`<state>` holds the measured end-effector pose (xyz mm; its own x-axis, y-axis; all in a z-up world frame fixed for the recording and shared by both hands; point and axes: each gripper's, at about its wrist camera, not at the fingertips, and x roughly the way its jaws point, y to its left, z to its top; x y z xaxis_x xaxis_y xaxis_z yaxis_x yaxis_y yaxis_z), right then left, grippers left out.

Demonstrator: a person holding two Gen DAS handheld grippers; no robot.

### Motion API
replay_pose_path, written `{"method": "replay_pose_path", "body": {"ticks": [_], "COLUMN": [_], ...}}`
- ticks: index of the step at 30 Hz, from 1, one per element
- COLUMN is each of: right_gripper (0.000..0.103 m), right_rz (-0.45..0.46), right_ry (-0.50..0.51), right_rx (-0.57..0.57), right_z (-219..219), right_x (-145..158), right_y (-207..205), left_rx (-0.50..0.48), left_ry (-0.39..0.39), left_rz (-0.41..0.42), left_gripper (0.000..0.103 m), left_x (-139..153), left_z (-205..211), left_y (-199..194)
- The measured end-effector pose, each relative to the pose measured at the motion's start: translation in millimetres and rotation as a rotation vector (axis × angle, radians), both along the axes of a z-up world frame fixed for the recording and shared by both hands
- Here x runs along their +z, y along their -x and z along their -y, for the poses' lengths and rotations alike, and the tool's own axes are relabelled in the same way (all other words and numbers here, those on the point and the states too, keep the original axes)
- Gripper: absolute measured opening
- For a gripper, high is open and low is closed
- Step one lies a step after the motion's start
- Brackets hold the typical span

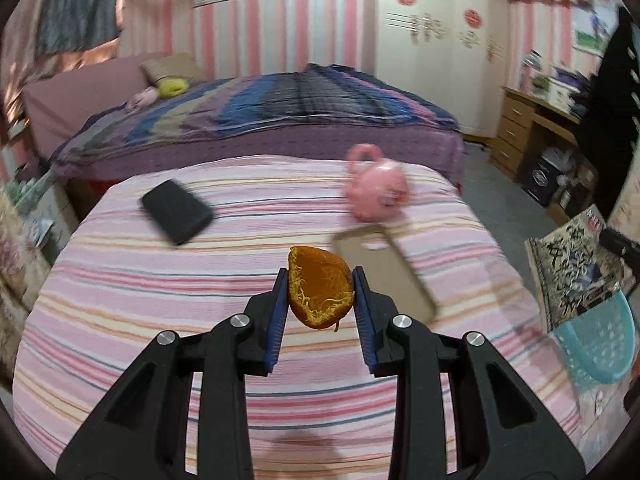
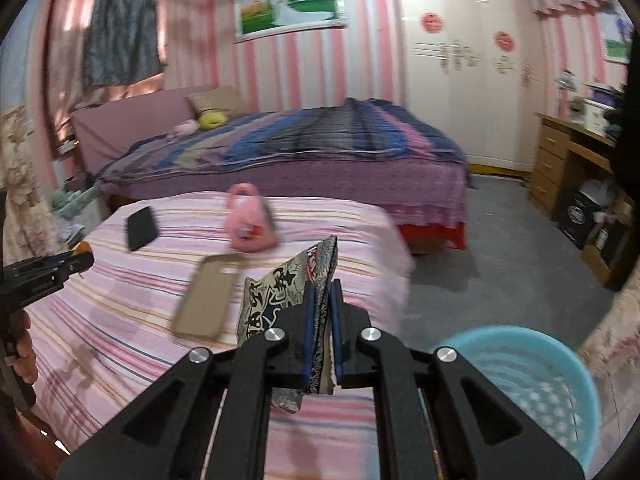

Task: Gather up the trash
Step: 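Carry the peel and snack wrapper over the blue basket and release both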

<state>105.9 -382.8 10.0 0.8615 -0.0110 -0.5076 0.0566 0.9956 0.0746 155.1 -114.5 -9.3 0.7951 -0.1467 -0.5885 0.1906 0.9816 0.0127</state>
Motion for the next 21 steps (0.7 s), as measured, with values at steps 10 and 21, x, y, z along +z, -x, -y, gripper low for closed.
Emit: {"method": "replay_pose_path", "body": {"ticks": [10, 21], "right_gripper": [0.008, 0.008], "right_rz": [-0.005, -0.084], "right_ry": [0.014, 0.029], "right_rx": [-0.23, -0.289], "right_z": [97, 180], "right_x": [-6, -28], "right_y": [58, 91], "left_rx": [-0.229, -0.314], "left_ry": [0.022, 0.043], "left_rz": [-0.005, -0.021], "left_gripper": [0.03, 0.03], "left_x": [-21, -30], "left_z": [118, 221], "left_y": [37, 38]}}
